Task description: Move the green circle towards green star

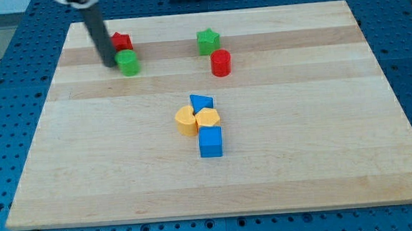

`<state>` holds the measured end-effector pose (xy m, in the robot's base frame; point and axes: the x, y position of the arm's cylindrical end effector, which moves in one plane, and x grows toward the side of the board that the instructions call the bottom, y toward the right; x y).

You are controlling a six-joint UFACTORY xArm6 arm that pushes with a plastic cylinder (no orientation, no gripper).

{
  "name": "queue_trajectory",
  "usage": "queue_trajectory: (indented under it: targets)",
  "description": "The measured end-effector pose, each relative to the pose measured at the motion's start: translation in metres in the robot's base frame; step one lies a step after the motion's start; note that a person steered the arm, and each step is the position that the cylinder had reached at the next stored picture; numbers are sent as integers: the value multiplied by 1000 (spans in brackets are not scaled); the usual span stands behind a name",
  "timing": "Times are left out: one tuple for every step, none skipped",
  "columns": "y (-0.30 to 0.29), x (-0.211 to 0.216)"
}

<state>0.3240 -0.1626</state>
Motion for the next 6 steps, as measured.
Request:
queue_trajectory:
  targets:
    - [53,30]
    - [33,70]
    - [67,78]
    - [107,41]
    - [131,43]
    - [131,78]
